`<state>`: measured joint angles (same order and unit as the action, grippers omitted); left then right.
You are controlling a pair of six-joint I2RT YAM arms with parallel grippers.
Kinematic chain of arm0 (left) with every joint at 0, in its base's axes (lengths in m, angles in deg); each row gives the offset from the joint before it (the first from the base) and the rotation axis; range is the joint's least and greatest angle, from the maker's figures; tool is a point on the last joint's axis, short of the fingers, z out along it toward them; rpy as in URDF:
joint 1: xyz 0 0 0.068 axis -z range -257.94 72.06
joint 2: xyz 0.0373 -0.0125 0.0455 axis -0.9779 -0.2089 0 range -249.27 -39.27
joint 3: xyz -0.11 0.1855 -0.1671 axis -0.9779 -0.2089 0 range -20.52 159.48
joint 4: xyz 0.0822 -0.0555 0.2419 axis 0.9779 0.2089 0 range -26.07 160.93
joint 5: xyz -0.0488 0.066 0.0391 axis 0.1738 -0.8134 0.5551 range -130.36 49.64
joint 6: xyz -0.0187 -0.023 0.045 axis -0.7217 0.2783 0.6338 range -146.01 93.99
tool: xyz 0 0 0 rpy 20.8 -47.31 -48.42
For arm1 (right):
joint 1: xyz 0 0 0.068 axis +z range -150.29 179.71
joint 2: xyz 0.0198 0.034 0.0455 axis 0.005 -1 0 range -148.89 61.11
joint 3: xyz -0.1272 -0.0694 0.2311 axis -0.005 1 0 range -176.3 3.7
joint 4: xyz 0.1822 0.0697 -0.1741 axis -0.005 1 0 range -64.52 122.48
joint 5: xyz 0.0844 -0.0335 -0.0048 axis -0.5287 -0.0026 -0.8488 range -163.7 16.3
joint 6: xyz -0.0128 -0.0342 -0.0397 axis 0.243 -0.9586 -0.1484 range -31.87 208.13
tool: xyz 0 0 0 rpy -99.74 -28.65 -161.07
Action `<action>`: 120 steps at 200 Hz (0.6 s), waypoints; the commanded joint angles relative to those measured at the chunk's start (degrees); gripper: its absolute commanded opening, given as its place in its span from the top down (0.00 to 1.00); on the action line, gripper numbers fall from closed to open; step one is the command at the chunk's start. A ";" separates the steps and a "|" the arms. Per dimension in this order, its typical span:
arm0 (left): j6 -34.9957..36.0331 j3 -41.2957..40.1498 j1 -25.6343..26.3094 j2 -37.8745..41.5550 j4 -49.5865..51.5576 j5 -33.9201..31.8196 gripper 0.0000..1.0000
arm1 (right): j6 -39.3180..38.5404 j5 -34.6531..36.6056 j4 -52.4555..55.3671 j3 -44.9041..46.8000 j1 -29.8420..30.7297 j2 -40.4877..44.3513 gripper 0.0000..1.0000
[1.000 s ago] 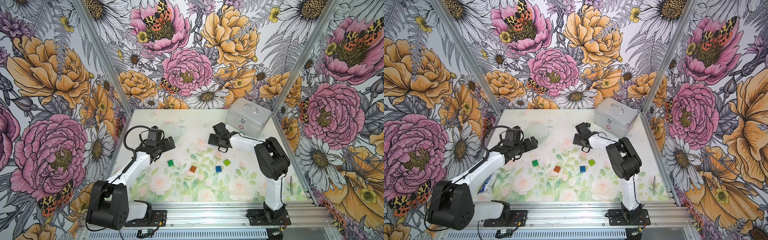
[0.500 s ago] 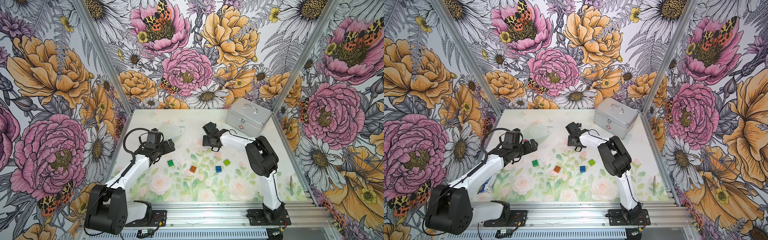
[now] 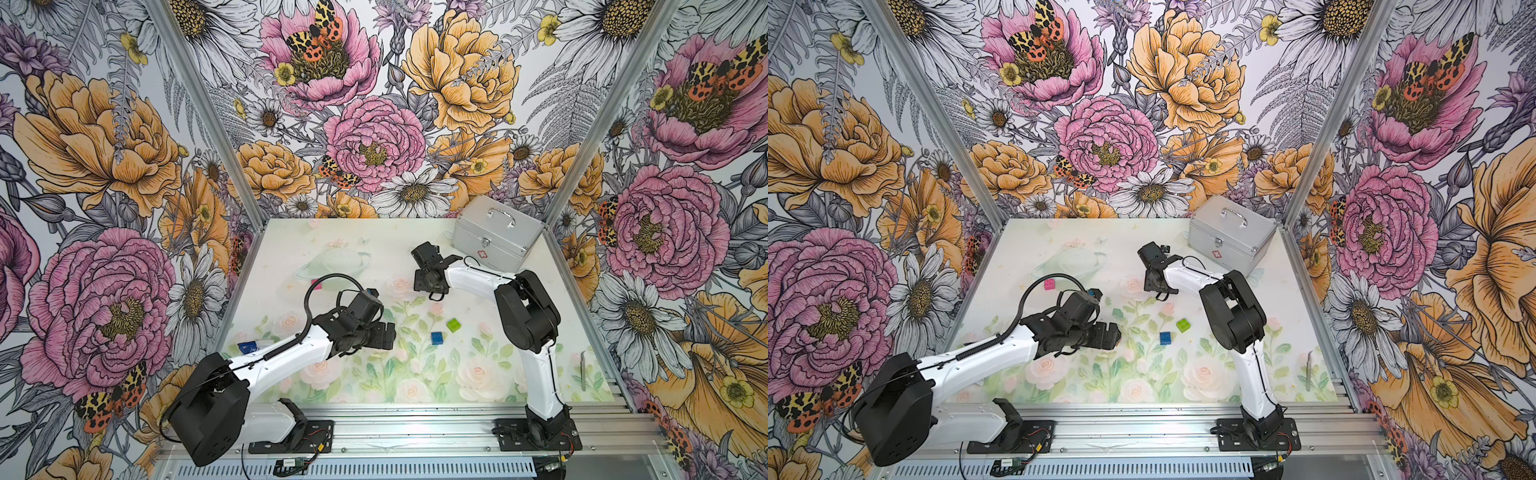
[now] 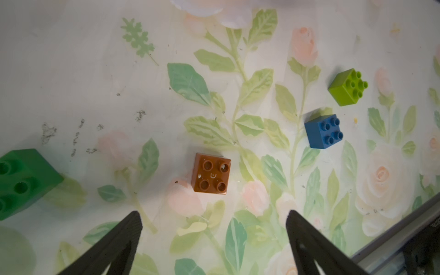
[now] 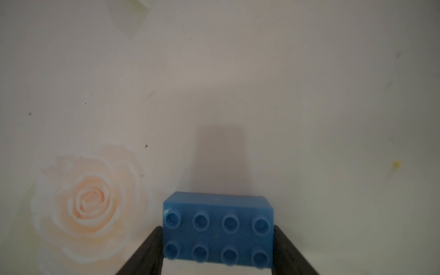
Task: Assemble the letter v with lego
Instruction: Pick up the lego brick from the center of the board, then move the lego brick at the center of the board.
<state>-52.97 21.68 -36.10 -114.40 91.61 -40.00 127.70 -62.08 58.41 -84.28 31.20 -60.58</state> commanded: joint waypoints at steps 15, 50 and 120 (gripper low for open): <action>2.57 2.84 1.89 -5.98 1.47 -3.26 0.14 | -0.03 2.01 0.82 3.99 -1.27 4.69 0.43; 3.94 5.89 3.87 -11.52 2.19 -6.10 0.28 | 0.02 1.84 0.76 5.95 -1.45 5.80 0.44; 2.83 12.61 7.02 -21.19 3.75 -11.96 0.57 | 0.07 1.96 0.71 7.47 -1.51 7.14 0.46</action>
<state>-49.62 32.06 -29.67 -133.28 94.19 -48.66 127.72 -61.25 58.91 -77.85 29.73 -55.90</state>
